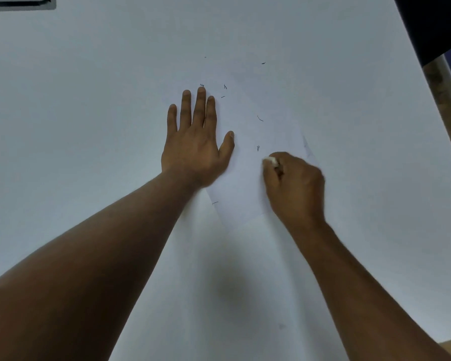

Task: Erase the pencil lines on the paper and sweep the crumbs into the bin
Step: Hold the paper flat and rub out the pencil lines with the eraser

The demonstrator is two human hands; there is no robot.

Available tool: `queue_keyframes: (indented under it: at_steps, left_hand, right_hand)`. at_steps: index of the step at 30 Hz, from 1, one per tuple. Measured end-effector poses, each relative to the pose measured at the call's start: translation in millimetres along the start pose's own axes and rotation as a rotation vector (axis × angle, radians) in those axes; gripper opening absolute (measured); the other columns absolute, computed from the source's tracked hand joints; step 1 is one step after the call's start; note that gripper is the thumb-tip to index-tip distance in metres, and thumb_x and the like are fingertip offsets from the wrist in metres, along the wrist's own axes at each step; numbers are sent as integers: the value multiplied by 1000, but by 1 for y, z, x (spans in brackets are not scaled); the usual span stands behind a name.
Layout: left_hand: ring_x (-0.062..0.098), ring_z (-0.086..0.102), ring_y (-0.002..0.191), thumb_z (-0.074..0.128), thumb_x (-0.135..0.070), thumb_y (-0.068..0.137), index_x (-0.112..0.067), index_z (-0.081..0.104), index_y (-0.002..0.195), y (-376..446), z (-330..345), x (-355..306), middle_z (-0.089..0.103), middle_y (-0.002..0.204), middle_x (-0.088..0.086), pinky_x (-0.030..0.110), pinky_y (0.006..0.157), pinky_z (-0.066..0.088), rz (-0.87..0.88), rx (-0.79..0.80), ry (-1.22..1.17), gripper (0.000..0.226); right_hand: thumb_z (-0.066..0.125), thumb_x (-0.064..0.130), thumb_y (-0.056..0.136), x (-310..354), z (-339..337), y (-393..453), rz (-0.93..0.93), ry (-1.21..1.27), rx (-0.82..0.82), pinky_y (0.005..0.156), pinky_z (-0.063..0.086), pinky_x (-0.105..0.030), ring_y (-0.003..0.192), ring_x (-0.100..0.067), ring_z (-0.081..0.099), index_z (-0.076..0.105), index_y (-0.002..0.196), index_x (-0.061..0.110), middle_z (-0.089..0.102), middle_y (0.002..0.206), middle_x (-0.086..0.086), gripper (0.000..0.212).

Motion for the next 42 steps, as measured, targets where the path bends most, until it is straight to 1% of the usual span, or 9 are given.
queue_keyframes:
  at_steps: [5,10,13,19,23,29,33,36,42]
  left_hand:
    - [30,-11,159,14,-57,102,-13,1,166,1,2,-1,-8,173,9,52,128,-4,28,7,1,78]
    - [31,-10,159,15,-55,102,-13,4,165,0,2,-2,-7,173,9,52,128,-4,28,23,10,76]
    - [30,-13,159,12,-56,101,-14,2,165,1,4,-2,-9,173,8,52,128,-5,28,32,13,77]
    - [30,-13,159,12,-58,101,-15,2,166,1,4,-2,-9,173,7,52,128,-4,35,34,24,78]
    - [30,-11,159,14,-57,101,-14,6,165,0,3,-2,-6,174,7,52,128,-3,35,29,18,78]
    - [31,-11,159,13,-58,101,-14,6,165,1,4,-1,-5,174,8,53,128,-3,36,23,18,78]
    - [29,-14,159,11,-60,100,-15,2,166,1,5,-1,-9,173,7,52,128,-4,29,40,28,80]
    - [30,-12,159,13,-59,100,-14,4,165,1,5,-2,-8,173,8,52,128,-4,28,36,23,80]
    - [31,-10,159,14,-58,101,-13,7,165,0,4,-1,-5,174,9,53,128,-3,29,21,16,79]
  right_hand:
    - [53,28,95,58,37,-29,-138,61,162,51,50,-33,55,-23,57,64,83,15,61,66,-1,22]
    - [56,27,91,-5,5,14,41,-157,-6,52,45,-32,59,-34,61,63,79,12,64,66,-9,21]
    - [55,27,93,-36,-3,33,137,-62,33,60,50,-36,61,-26,60,64,81,11,63,66,-3,22]
    - [55,29,94,-1,18,39,-85,-34,120,62,49,-38,66,-28,61,64,87,11,66,73,-5,22]
    - [50,26,91,-42,-1,71,9,-158,14,61,47,-39,67,-37,60,60,80,8,64,72,-12,24]
    - [59,23,91,-36,-8,72,-42,74,144,63,47,-32,63,-19,58,65,81,12,62,66,1,16]
    - [57,24,92,-4,15,43,-191,-5,242,61,48,-36,63,-23,57,63,83,13,62,68,0,16]
    - [54,26,92,-25,7,59,-104,-110,123,62,49,-40,66,-31,59,62,82,10,64,71,-7,20]
    - [57,23,90,-53,-9,69,93,25,96,63,47,-33,65,-20,58,63,79,10,63,67,-1,18]
Point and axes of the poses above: each hand's wrist, its own y-axis towards the middle knuckle, its own z-axis out of the palm, x = y × z, the point moved 10 cm from there along y, towards the middle knuckle
